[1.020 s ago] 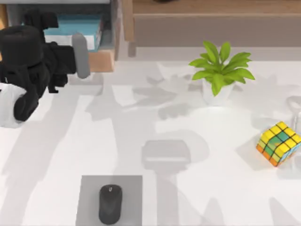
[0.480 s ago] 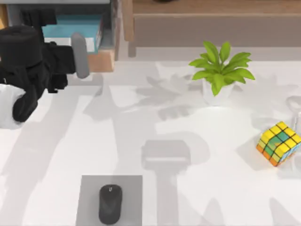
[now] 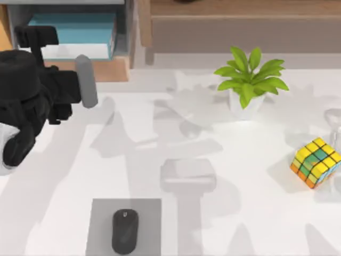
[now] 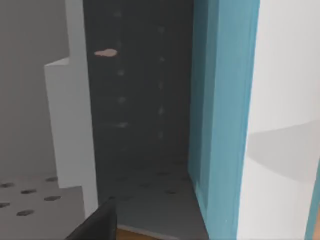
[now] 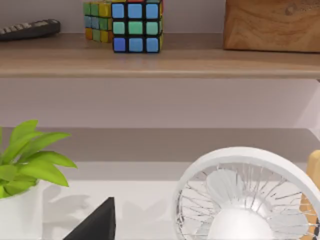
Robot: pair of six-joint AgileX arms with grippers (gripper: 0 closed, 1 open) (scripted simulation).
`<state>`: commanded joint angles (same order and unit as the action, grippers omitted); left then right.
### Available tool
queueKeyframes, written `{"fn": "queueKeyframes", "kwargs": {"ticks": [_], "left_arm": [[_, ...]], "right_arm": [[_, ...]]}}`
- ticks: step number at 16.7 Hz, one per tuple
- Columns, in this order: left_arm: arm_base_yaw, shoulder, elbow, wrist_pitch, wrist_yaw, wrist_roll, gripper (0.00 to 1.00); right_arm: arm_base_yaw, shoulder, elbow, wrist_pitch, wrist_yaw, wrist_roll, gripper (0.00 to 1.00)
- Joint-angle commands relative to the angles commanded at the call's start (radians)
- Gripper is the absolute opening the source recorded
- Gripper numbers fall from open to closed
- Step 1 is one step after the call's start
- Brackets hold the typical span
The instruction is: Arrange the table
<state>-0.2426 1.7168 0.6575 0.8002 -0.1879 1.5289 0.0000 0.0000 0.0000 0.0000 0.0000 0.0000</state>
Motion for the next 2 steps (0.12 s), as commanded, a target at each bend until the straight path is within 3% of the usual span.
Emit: {"fn": "queueKeyframes", "kwargs": {"ticks": [2], "left_arm": [[-0.003,-0.006,-0.017,0.001,-0.002,-0.001,1.0]], "right_arm": [[0.0,0.0,0.0,0.0,0.0,0.0,1.0]]}}
